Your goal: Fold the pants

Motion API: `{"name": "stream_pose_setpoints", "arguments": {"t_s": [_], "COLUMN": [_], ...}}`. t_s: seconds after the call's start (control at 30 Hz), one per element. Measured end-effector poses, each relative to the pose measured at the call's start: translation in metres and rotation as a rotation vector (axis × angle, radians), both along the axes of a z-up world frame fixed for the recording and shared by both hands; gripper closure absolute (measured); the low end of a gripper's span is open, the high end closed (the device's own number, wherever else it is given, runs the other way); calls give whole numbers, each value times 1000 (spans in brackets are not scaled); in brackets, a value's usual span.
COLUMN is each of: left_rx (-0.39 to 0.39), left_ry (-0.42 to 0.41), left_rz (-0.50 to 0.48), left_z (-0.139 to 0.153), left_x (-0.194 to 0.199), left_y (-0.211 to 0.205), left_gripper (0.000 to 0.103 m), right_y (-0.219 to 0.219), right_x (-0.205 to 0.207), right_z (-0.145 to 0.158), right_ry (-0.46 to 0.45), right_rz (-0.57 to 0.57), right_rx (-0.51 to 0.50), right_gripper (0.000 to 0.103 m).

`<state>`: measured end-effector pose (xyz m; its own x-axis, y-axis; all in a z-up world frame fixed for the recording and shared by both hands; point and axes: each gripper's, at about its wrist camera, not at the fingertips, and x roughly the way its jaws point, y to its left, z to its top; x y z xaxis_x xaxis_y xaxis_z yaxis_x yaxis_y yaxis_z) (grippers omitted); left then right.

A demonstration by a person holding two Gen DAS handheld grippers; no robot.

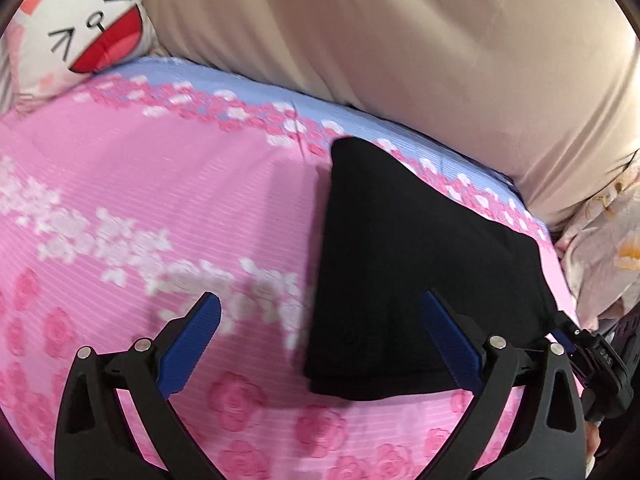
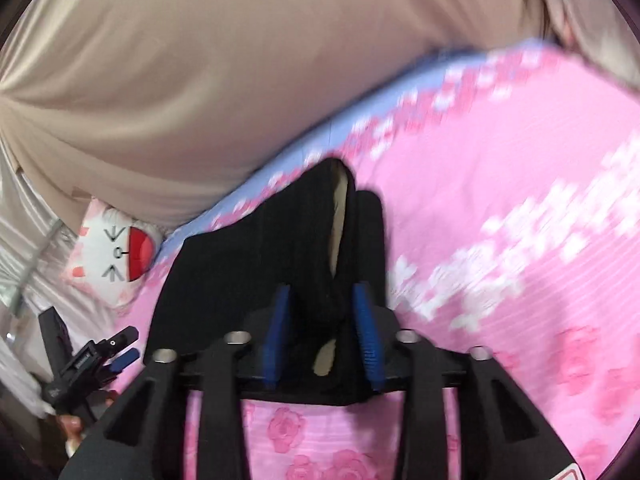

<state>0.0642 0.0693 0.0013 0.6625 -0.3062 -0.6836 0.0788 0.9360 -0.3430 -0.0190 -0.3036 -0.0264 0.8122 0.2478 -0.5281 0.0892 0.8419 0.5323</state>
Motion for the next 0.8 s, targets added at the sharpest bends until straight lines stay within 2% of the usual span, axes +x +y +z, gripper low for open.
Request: {"name": "stream_pose_setpoints", "arguments": {"t_s": [0.03,0.13,0.27,0.33,0.37,0.4,0.43,0.5,0.57,0.63,0.7,0.73,0.77,0.8], "left_rx": [-1,-37,-107,-83,-73,-88,-89,-126,-175,-194,-186,-173,-147,-112], "left_ry": [4,44,139,102,94,77,93,105,90,93,105,113,127,140], "left_rz": [-4,-43,-118,-117,-123,-141,-144,-136,-186,-219,-250,-263,-266,-257], "left_z": [-1,-12,-38,-38,-37,-36,-36,-29,-10,4,10,9,4,-4], "left_x": [0,5,20,23,25,28,32,32,22,3,-18,-30,-39,-44], "left_y": [-2,-11,-25,-31,-33,-35,-36,-31,-21,-13,-7,-6,-7,-9], "left_gripper": [5,5,5,5,12,28,40,63,68,69,68,67,59,55], "right_y": [0,0,-5,-1,3,7,7,5,6,12,19,19,18,15], "right_x": [-2,8,27,31,33,35,36,32,22,6,-14,-27,-35,-41], "right_z": [3,-4,-34,-42,-41,-40,-41,-34,-16,2,13,12,3,-13], "right_ry": [5,56,142,116,116,118,115,101,65,41,39,54,75,118], "right_rz": [-2,22,79,91,94,93,104,115,144,192,217,224,222,208], "right_rx": [-20,-25,106,148,119,95,124,182,195,198,156,145,153,146], "right_gripper": [36,34,33,35,38,55,63,68,70,70,70,67,64,56]}}
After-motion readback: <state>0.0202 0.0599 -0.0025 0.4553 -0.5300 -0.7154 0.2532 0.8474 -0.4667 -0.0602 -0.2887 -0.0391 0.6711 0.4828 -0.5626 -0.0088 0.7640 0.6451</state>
